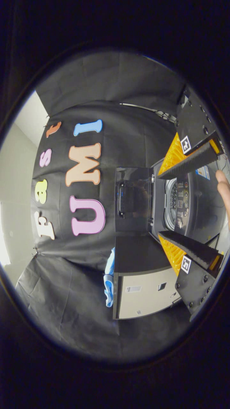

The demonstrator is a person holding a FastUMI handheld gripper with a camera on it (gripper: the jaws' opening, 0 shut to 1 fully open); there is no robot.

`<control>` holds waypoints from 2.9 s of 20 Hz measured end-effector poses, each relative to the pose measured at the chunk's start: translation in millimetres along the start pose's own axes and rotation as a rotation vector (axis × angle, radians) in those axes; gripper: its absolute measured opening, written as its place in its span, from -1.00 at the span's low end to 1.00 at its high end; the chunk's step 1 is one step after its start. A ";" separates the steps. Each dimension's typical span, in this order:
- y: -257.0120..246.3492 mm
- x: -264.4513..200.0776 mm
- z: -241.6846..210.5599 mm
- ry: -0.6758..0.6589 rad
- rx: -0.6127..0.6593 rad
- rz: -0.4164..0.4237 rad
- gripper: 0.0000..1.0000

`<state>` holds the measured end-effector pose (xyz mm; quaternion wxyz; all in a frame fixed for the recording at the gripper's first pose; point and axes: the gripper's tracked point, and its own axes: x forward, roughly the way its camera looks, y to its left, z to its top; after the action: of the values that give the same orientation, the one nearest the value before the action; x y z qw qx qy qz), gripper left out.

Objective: Put the clothes into the washing machine and then close the washing machine lid.

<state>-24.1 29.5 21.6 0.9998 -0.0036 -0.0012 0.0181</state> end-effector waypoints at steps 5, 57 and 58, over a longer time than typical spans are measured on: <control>26.9 11.1 21.5 0.018 -0.012 -0.040 0.98; 404.8 330.1 78.7 0.628 0.028 -0.104 0.32; 405.3 328.7 80.0 0.631 0.007 -0.104 0.17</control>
<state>289.5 447.0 99.4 0.9505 -0.0056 0.3088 -0.0351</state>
